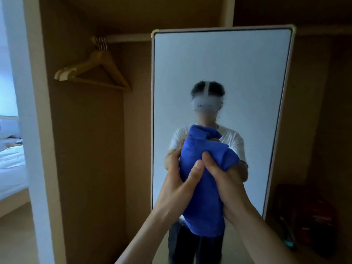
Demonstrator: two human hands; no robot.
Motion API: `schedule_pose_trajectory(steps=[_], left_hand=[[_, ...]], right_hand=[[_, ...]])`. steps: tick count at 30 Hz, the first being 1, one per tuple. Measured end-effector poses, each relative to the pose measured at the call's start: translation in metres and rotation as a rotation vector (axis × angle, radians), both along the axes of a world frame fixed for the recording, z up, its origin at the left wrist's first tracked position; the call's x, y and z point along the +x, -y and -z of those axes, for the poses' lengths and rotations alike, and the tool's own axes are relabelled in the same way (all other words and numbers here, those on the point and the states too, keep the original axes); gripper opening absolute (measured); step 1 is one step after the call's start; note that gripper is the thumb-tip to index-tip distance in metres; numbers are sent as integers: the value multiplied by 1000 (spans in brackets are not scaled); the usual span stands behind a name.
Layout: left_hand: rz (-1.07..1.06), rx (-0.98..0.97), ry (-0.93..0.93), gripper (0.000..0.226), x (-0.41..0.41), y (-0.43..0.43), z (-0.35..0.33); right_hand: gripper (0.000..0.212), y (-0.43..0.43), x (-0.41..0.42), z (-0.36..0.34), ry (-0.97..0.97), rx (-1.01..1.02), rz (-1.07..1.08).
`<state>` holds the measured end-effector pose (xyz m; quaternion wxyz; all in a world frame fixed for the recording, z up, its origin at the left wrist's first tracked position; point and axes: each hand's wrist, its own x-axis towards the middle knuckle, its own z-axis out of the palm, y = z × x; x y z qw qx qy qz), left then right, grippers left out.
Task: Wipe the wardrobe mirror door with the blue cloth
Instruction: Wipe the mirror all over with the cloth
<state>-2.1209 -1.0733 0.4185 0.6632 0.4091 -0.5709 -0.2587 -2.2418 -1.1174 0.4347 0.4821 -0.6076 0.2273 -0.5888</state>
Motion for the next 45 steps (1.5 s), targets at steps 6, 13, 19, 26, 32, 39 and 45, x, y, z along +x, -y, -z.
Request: schedule_pose_trajectory(steps=[6,13,19,26,32,39,45], left_hand=[[-311,-151,-40,37,-16,16,-20],[-271,-213,-102,31,-9,22,-46],[-157,-138,-117,27,15,24,-82],[-285,-284,140,25,56,25,-133],[-480,-287,278,53,100,41,-169],[-295,-177,193,74,111,68,-186],[-159,-172,109,61,121,82,-186]], right_hand=[[53,11,6,-14,-18,-71,-30],[28,9,0,-50,64,-65,-137],[33,10,14,-78,-78,-126,-38],[17,10,27,-142,-248,-488,183],[19,17,37,-202,-633,-974,767],[45,34,65,-253,-796,-1277,1018],[47,36,89,-290,-887,-1368,1150]])
